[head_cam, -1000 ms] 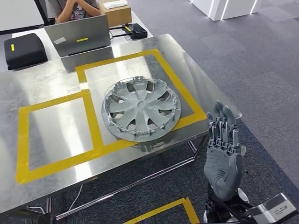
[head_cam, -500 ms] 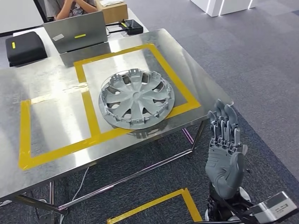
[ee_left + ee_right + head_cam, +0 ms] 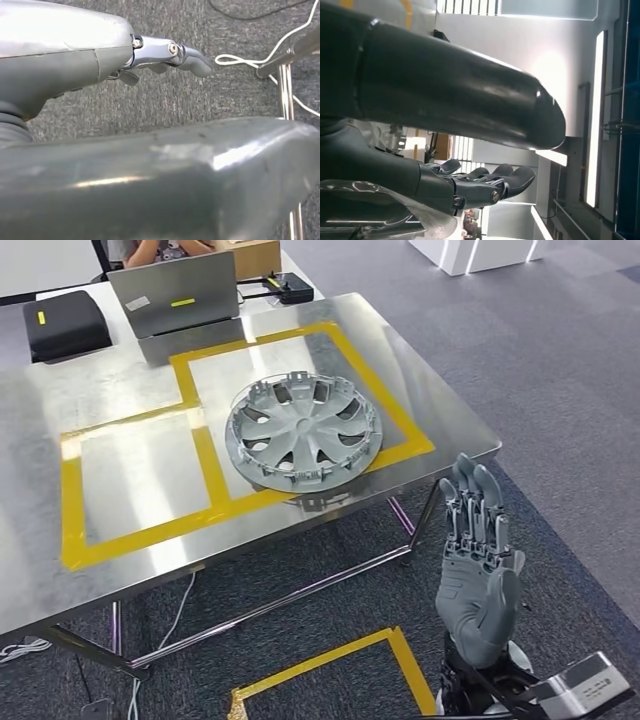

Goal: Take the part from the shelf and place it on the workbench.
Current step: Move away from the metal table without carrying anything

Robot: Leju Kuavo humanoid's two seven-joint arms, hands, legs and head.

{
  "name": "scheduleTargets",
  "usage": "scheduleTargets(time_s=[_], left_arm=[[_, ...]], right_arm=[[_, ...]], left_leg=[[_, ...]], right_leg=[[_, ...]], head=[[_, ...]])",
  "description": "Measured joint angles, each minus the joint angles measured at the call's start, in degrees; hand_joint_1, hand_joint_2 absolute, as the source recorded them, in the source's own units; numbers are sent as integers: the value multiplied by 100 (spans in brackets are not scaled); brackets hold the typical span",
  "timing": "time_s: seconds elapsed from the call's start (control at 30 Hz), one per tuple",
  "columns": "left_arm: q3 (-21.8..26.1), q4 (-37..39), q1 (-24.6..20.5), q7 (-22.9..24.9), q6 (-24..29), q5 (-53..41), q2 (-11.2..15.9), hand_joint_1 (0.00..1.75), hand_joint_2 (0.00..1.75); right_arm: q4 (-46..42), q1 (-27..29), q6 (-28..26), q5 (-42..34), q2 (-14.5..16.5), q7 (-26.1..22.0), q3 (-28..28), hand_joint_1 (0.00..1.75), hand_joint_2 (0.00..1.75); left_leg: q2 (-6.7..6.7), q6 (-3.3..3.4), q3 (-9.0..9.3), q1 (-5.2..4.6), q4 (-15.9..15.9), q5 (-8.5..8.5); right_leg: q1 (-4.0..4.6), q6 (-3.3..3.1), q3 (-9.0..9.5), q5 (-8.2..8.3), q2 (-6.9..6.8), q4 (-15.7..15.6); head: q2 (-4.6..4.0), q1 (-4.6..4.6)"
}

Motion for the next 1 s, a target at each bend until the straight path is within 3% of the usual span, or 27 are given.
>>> scheduleTargets(time_s=[0.03,0.1,0.13,0.17,0.2,0.23,0.3,0.33,0.4,0.5,0.57,0.63,0.67,0.7,0.73,0.77,0.83,0.9,0.97,1.0], left_arm=[[2,-1,-3,1,4,-1,-1,0,0],[9,-3,-4,4,11,-5,2,0,0],[17,-4,-1,8,13,-13,3,0,0],[29,-4,3,13,12,-29,-1,0,0],[42,-4,5,17,10,-45,-6,0,0],[56,-5,4,20,9,-63,-12,0,0],[85,-9,7,26,5,-96,-25,0,0],[99,-13,15,28,3,-116,-33,0,0],[127,-17,32,32,-1,-159,-43,0,0],[162,-26,39,34,-1,-188,-48,0,0],[182,-28,44,34,1,-198,-46,0,0],[197,-28,53,34,3,-204,-47,0,0],[202,-29,54,34,4,-209,-47,0,0],[210,-34,54,34,6,-216,-47,0,0],[219,-40,53,34,8,-225,-46,0,0],[226,-47,52,33,10,-234,-45,0,0],[237,-56,61,25,12,-249,-40,0,0],[243,-57,73,11,11,-266,-38,0,0],[247,-58,60,1,12,-278,-44,0,0],[249,-60,45,-4,13,-280,-48,0,0]], right_arm=[[0,2,-1,-1,0,2,-1,0,0],[1,9,-10,-13,0,10,-1,0,0],[3,13,-15,-27,0,14,-1,0,0],[5,16,-19,-44,0,17,0,0,0],[8,18,-19,-61,-1,21,1,0,0],[10,18,-12,-82,-1,27,1,0,0],[11,11,13,-128,-1,46,-1,0,0],[11,1,28,-150,-1,57,-1,0,0],[10,-11,43,-172,-1,67,0,0,0],[9,11,43,-198,-2,70,0,0,0],[9,22,42,-209,-1,72,1,0,0],[10,39,42,-212,0,73,1,0,0],[11,47,40,-211,0,72,1,0,0],[11,51,39,-211,0,70,2,0,0],[11,54,37,-211,0,68,2,0,0],[11,54,35,-210,0,66,2,0,0],[11,47,29,-213,0,59,1,0,0],[11,39,25,-220,0,46,4,0,0],[6,47,24,-228,-1,36,6,0,0],[2,54,21,-231,-2,31,5,0,0]], left_leg=[[11,62,-54,4,-13,55],[27,137,-188,-14,-12,160],[31,150,-258,-31,-5,212],[35,157,-334,-49,5,265],[37,159,-412,-66,17,316],[47,160,-485,-81,30,360],[69,149,-584,-110,51,430],[84,133,-608,-124,63,456],[137,77,-614,-133,84,510],[194,-35,-639,-102,151,477],[112,-112,-768,-80,563,95],[60,-158,-978,-55,1291,-385],[57,-170,-1038,-46,1563,-495],[56,-175,-1017,-38,1649,-478],[49,-173,-911,-32,1536,-356],[15,-162,-724,-25,1226,-154],[-183,-117,-369,-9,578,129],[-334,-73,-254,-10,313,181],[-265,-23,-257,-9,216,169],[-207,15,-249,3,145,162]], right_leg=[[-4,22,-79,-183,7,167],[-9,47,-292,-720,14,803],[-8,52,-375,-916,15,1169],[-7,53,-405,-983,15,1431],[-5,45,-352,-925,15,1523],[0,27,-195,-774,12,1405],[21,-29,364,-527,-87,666],[42,-57,665,-519,-177,231],[84,-104,952,-616,-293,-272],[88,-221,897,-547,-181,-350],[66,-303,834,-459,-105,-369],[71,-331,760,-395,-13,-351],[73,-327,727,-367,41,-330],[73,-320,694,-346,98,-300],[72,-311,665,-330,156,-265],[71,-303,637,-324,212,-227],[66,-273,563,-322,313,-160],[52,-208,484,-294,415,-118],[42,-131,407,-257,496,-97],[46,-99,344,-282,460,-58]], head=[[0,5],[0,17],[0,18],[0,17],[0,17],[0,17],[0,16],[0,16],[0,20],[0,32],[0,11],[0,-3],[0,-3],[0,-3],[0,-3],[0,-4],[0,1],[0,-1],[0,-8],[0,0]])
